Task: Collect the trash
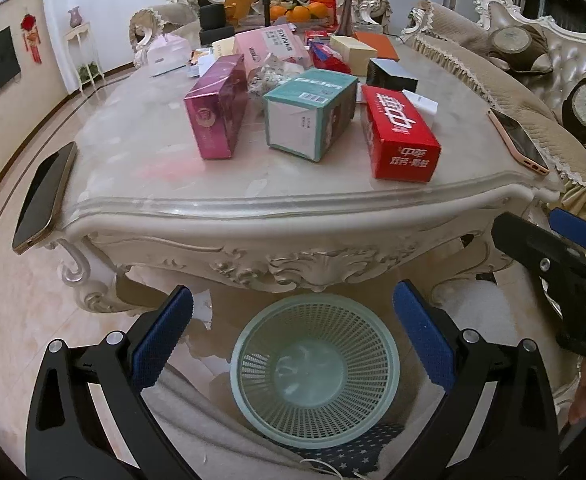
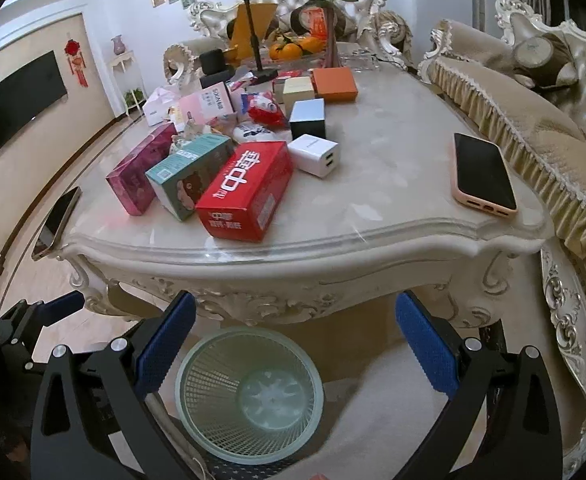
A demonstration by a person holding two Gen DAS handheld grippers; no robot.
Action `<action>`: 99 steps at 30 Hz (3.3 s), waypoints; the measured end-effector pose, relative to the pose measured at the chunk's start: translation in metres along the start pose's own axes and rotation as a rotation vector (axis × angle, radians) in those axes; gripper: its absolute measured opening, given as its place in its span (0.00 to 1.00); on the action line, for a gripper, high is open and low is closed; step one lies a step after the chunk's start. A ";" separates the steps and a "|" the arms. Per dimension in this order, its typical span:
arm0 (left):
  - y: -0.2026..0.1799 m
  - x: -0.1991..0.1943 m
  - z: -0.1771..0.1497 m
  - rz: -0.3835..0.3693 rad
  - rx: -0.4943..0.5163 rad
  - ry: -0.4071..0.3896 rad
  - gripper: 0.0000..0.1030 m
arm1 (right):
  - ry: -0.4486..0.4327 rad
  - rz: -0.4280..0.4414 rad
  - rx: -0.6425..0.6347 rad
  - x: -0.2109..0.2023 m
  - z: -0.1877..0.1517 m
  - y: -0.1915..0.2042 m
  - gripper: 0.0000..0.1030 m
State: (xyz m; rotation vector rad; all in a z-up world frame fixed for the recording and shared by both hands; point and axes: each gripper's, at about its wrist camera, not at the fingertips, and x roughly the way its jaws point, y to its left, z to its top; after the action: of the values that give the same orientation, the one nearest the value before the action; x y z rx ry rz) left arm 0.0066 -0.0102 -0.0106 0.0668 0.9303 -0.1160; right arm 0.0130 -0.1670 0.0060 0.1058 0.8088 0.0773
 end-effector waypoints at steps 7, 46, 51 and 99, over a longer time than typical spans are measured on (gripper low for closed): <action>0.008 0.006 0.001 -0.004 -0.030 0.011 0.94 | 0.014 -0.004 -0.010 0.005 -0.002 0.003 0.93; 0.035 0.013 0.060 0.055 -0.040 -0.139 0.94 | -0.114 0.090 0.002 0.031 0.036 0.011 0.93; 0.058 0.016 0.071 0.049 -0.066 -0.146 0.94 | -0.092 0.092 -0.033 0.049 0.043 0.028 0.93; 0.088 -0.022 0.039 -0.261 -0.013 -0.145 0.28 | 0.070 0.308 -0.018 0.003 0.009 -0.010 0.44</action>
State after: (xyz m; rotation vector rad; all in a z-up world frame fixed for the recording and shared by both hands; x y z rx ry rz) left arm 0.0359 0.0746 0.0314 -0.0750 0.7918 -0.3519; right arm 0.0224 -0.1776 0.0089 0.2111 0.8565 0.3809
